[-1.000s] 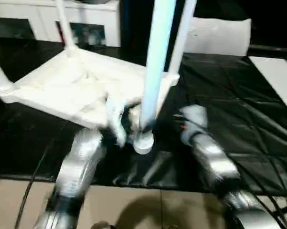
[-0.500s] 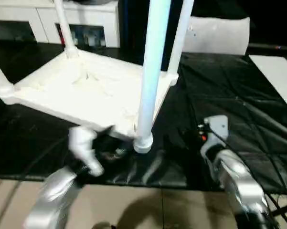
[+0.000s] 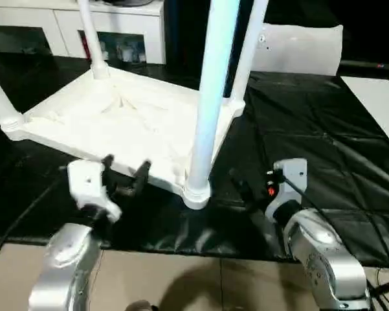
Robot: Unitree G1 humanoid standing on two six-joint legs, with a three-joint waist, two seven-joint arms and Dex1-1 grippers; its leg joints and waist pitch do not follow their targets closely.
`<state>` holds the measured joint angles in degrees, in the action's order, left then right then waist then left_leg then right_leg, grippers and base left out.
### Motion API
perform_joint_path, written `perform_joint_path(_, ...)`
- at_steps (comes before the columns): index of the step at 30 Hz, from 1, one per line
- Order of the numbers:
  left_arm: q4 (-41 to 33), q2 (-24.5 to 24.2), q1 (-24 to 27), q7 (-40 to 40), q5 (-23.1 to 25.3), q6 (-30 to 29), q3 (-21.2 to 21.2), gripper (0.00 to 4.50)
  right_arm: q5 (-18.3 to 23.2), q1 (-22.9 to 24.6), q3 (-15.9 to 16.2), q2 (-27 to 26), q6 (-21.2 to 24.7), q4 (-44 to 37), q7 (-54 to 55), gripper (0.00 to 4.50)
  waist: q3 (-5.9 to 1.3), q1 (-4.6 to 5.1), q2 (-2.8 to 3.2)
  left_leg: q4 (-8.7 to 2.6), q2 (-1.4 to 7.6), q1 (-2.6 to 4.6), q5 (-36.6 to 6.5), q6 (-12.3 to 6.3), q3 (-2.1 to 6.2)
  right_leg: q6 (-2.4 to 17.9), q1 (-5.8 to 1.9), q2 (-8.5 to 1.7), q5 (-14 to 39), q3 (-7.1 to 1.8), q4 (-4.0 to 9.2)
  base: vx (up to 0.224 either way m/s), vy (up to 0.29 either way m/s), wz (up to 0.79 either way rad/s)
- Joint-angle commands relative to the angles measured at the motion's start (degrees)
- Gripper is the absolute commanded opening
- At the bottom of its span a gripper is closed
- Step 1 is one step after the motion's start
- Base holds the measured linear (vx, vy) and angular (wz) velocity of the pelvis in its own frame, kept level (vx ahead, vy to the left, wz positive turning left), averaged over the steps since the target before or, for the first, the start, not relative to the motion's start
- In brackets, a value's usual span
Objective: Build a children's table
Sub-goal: Rotate table base
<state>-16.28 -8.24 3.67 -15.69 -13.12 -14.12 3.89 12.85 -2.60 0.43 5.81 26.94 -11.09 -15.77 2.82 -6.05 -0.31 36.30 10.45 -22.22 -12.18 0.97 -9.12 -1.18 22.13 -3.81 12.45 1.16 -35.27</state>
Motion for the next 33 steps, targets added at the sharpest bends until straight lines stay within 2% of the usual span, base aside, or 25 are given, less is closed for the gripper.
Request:
perform_joint_path(1,-0.37,-0.4,0.16,0.92,0.91,-1.29,0.26,4.47,0.02,0.02,0.76,-0.39,1.6,-2.25,0.97,4.5,-3.01,-1.73,-0.78,2.19,2.24,-3.44,-3.88,-7.96,3.42,10.34,-4.9,-15.8,16.92,-10.04,8.7,0.023,0.113,-0.05)
perform_joint_path(2,-0.58,-0.43,0.25,0.83,1.06,-1.28,0.08,4.47,-0.13,0.27,0.82,-0.3,1.69,-2.54,1.2,4.5,-3.09,-1.87,-0.46,2.37,2.32,-3.77,-3.31,-7.61,4.23,11.92,-4.86,-15.54,16.2,-9.69,8.51,0.019,0.172,-0.06)
perform_joint_path(3,-0.58,-0.43,0.25,0.83,1.06,-1.28,0.08,4.47,-0.13,0.27,0.82,-0.3,1.69,-2.54,1.2,4.5,-3.09,-1.45,0.81,-2.23,1.52,-1.8,0.49,-10.89,3.66,13.46,-3.11,-8.89,13.3,-5.23,6.81,0.019,0.222,0.03)
perform_joint_path(4,-0.74,-0.6,0.41,0.67,1.33,-1.34,-0.2,4.47,-0.14,0.83,0.5,-0.34,2.0,-2.75,1.76,4.5,-3.26,-0.78,1.15,-3.88,0.99,-0.05,2.66,-14.04,2.55,12.34,-1.97,-5.02,11.53,-3.13,5.18,0.019,0.222,0.03)
perform_joint_path(5,-0.68,-0.74,0.38,0.68,1.56,-1.35,-0.38,4.47,-0.06,1.04,0.26,-0.48,2.07,-2.75,1.96,4.5,-3.77,2.03,2.29,-4.62,0.46,4.87,10.75,-24.34,3.59,9.05,2.05,0.83,7.18,1.43,-0.37,0.039,0.257,0.08)
perform_joint_path(6,-0.45,-0.83,0.23,1.22,2.04,-1.83,-0.48,4.47,-0.32,1.23,-0.14,-0.5,2.47,-2.8,2.57,4.5,-3.32,2.72,2.97,-6.19,1.06,4.49,14.83,-30.88,3.65,3.37,3.94,2.41,9.24,4.4,-6.57,0.02,0.258,0.04)
perform_joint_path(8,-0.15,-0.96,0.09,1.0,2.05,-1.39,-0.65,4.47,-0.35,1.29,-0.45,-0.59,2.57,-2.77,2.86,4.5,-3.2,2.47,2.69,-6.35,2.82,3.34,18.25,-33.69,4.24,-0.85,4.5,1.0,8.84,4.75,-8.59,-0.007,0.228,0.02)
perform_joint_path(9,0.03,-1.07,0.02,0.76,1.99,-1.0,-0.77,4.47,-0.33,1.32,-0.65,-0.66,2.61,-2.76,3.02,4.5,-2.74,2.18,1.46,-6.9,3.97,1.9,11.39,-28.63,3.35,-0.83,3.19,-1.25,6.85,3.39,-6.1,-0.067,0.144,-0.12)
perform_joint_path(10,0.03,-1.07,0.02,0.76,1.99,-1.0,-0.77,4.47,-0.33,1.32,-0.65,-0.66,2.61,-2.76,3.02,4.5,-2.93,2.47,-0.05,-6.44,3.8,1.44,5.49,-24.49,3.75,0.1,1.81,-3.13,5.93,1.34,-3.44,-0.067,0.144,-0.12)
perform_joint_path(11,0.09,-1.48,0.07,0.95,2.75,-0.93,-1.11,4.47,-0.57,1.41,-0.99,-0.68,2.75,-2.79,3.64,4.5,-2.0,0.01,-1.33,-1.19,1.51,0.4,-12.52,-10.29,2.54,4.04,1.01,-12.87,17.98,-5.75,5.17,-0.088,0.13,-0.06)
perform_joint_path(12,0.09,-1.48,0.07,0.95,2.75,-0.93,-1.11,4.47,-0.57,1.41,-0.99,-0.68,2.75,-2.79,3.64,4.5,-2.1,-0.15,-1.95,2.98,0.78,0.59,-11.7,-5.61,3.95,6.54,0.33,-16.42,24.77,-7.6,7.49,-0.072,0.136,-0.13)
perform_joint_path(13,-0.06,-2.06,0.14,0.97,3.43,-1.52,-1.55,4.47,-0.49,1.85,-2.74,-1.27,3.27,-3.08,5.87,4.5,-2.02,0.63,-0.18,4.37,0.88,-1.29,-4.4,1.09,7.5,10.21,-2.76,-15.81,28.41,-5.41,6.29,-0.072,0.136,-0.13)
perform_joint_path(14,-0.2,-1.97,0.14,0.9,3.2,-1.71,-1.55,4.47,-0.42,2.16,-3.59,-1.45,3.31,-3.29,6.77,4.5,-1.03,1.79,1.37,-1.36,1.46,1.11,-13.0,5.33,8.02,8.88,-0.92,-7.55,34.19,0.32,5.97,-0.076,0.158,-0.2)
perform_joint_path(15,-0.42,-1.71,0.18,0.79,2.49,-2.21,-1.41,4.47,-0.71,2.44,-3.98,-1.32,3.37,-3.59,7.26,4.5,-0.67,3.69,2.85,-7.22,4.84,1.6,-35.82,11.33,9.56,5.25,0.05,-2.47,21.48,1.06,1.56,-0.126,0.154,0.01)
perform_joint_path(16,-0.66,-1.86,0.25,0.89,2.69,-2.68,-1.59,4.47,-0.95,2.8,-4.13,-0.98,3.72,-3.88,7.38,4.5,-1.05,4.11,3.41,-8.89,4.62,1.5,-42.91,13.35,10.18,4.82,-1.07,-2.12,12.7,1.66,-1.05,-0.126,0.154,0.01)
perform_joint_path(17,-0.73,-1.92,0.38,0.85,2.81,-2.75,-1.78,4.47,-1.65,3.01,-3.9,-0.52,3.48,-3.96,7.46,4.5,-1.21,3.94,3.37,-9.95,3.59,1.83,-47.46,13.81,9.52,4.74,-1.39,-1.71,2.17,2.67,-1.97,-0.11,0.126,0.12)
perform_joint_path(18,-0.82,-2.05,0.62,0.78,3.09,-2.83,-2.13,4.47,-2.84,3.35,-3.49,0.23,3.06,-4.08,7.63,4.5,-1.0,4.24,3.28,-9.69,2.16,2.04,-45.3,14.29,8.1,4.78,-1.26,-2.62,1.31,2.23,-0.4,-0.061,0.095,0.13)
perform_joint_path(19,-0.9,-2.13,0.86,0.73,3.37,-2.66,-2.4,4.47,-2.16,3.49,-3.77,0.23,3.48,-4.17,7.25,4.5,-0.95,4.37,2.89,-9.45,1.78,1.77,-43.54,14.1,7.84,4.32,-1.81,-3.33,3.3,1.51,0.54,-0.061,0.095,0.13)
perform_joint_path(20,-0.92,-2.12,0.93,0.71,3.41,-2.6,-2.46,4.47,-1.86,3.52,-3.89,0.19,3.64,-4.2,7.1,4.5,-0.76,4.65,2.4,-8.98,1.5,1.07,-42.3,13.61,7.9,4.53,-2.48,-4.5,7.68,0.79,1.96,-0.052,0.058,-0.02)
perform_joint_path(21,-1.36,-2.01,1.52,0.43,3.49,-2.48,-2.76,4.47,-1.82,3.35,-4.14,0.87,3.97,-4.5,7.01,4.5,-0.7,4.21,1.29,-7.06,1.2,1.76,-37.65,10.71,6.97,5.09,-1.3,-7.4,23.49,-1.13,5.11,-0.056,0.021,-0.03)
perform_joint_path(22,-1.53,-1.99,1.69,0.42,3.48,-2.5,-2.79,4.47,-1.86,3.21,-4.32,1.09,3.94,-4.46,7.05,4.5,-0.59,4.23,1.12,-6.49,1.24,2.2,-37.28,9.72,6.87,5.26,-0.93,-8.0,28.32,-1.45,5.99,-0.074,0.024,-0.07)
perform_joint_path(23,-1.55,-1.98,1.72,0.41,3.47,-2.5,-2.8,4.47,-1.87,3.19,-4.35,1.13,3.94,-4.46,7.06,4.5,-0.8,4.46,0.48,-6.37,1.46,1.65,-33.05,7.17,6.87,5.21,-1.65,-8.69,32.56,-1.59,6.49,0.0,0.0,0.0)
perform_joint_path(25,-1.87,-2.16,2.08,0.78,3.31,-2.68,-2.94,4.47,-0.54,2.93,-5.56,0.43,3.83,-4.53,7.35,4.5,-1.15,4.29,0.63,-6.75,1.87,1.0,-26.43,5.38,6.56,5.84,-2.0,-8.33,28.56,-1.55,6.19,0.0,0.0,0.0)
perform_joint_path(27,-2.18,-2.28,2.35,1.23,3.68,-2.5,-3.04,4.47,-0.13,2.8,-5.81,0.63,5.28,-4.78,7.61,4.5,-0.88,4.32,0.17,-7.1,2.07,0.73,-25.21,4.83,6.33,6.98,-1.89,-7.79,25.11,-1.45,5.83,0.0,0.0,0.0)
perform_joint_path(33,-3.2,-1.03,3.04,1.05,2.32,-2.3,-3.48,4.47,2.19,3.67,-4.24,1.22,6.31,-6.31,4.65,4.5,-0.81,4.21,-0.27,-6.84,2.3,0.83,-24.45,4.29,6.11,7.71,-1.74,-8.02,25.16,-1.6,5.85,0.0,0.0,0.0)
